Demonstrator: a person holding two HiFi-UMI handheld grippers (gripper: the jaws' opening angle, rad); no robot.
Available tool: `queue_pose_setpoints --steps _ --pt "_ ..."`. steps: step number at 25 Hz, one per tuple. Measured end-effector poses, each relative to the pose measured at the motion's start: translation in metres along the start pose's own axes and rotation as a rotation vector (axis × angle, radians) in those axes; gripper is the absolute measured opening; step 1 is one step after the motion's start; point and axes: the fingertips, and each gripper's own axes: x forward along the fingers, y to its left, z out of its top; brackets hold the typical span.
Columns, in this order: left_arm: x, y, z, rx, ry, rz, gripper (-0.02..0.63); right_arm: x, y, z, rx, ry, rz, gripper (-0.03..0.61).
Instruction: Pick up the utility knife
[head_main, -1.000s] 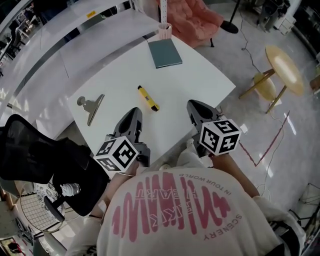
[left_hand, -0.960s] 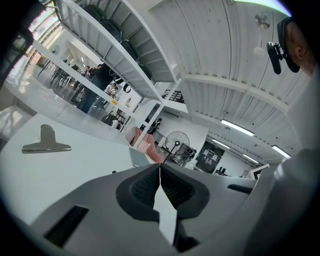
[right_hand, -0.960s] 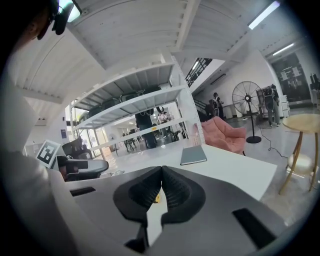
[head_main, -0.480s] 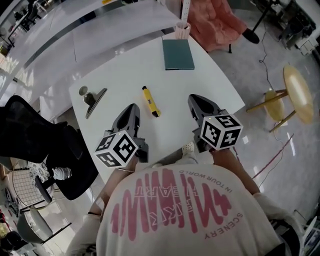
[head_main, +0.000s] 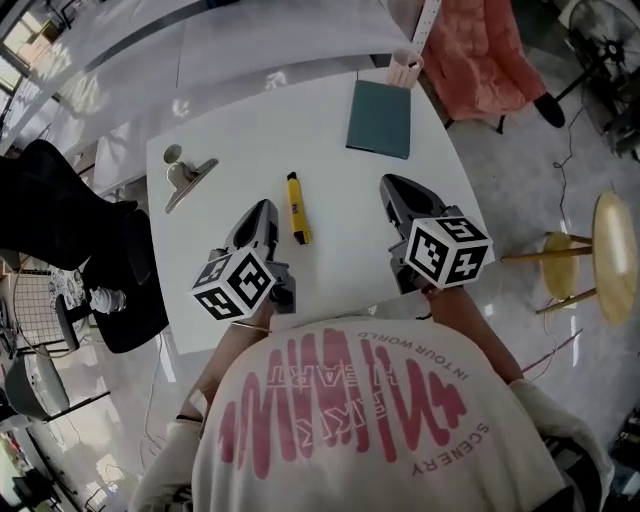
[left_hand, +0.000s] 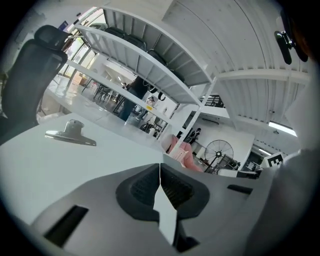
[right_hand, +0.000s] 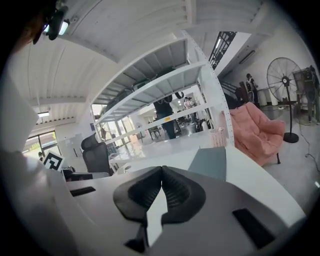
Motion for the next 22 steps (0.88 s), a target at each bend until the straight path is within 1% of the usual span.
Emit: queue_pose_setpoints --steps 5,8,15,20,21,22 --pt "0.025 0.007 -0.018 -0.003 -0.001 0.118 0.025 0.014 -0.029 0.000 -0.014 0.043 0.066 0.015" --pt "0.039 0.010 -0.029 -0.006 0.009 0.161 0.025 0.019 -0.045 -0.001 -0.020 0.065 0.092 0.015" --pt "0.067 0.014 -0.052 0.050 0.075 0.204 0.026 0.026 -0.075 0.000 -0.018 0.101 0.130 0.015" --pt "0.080 0.021 -0.064 0.096 0.123 0.247 0.028 0.033 -0.095 -0.004 0.006 0.123 0.145 0.015" --pt "0.083 0.022 -0.066 0.098 0.132 0.249 0.034 0.034 -0.097 -0.006 0.009 0.129 0.148 0.015" --pt "0.085 0.023 -0.067 0.099 0.142 0.248 0.071 0.036 -0.099 -0.007 0.012 0.134 0.150 0.015"
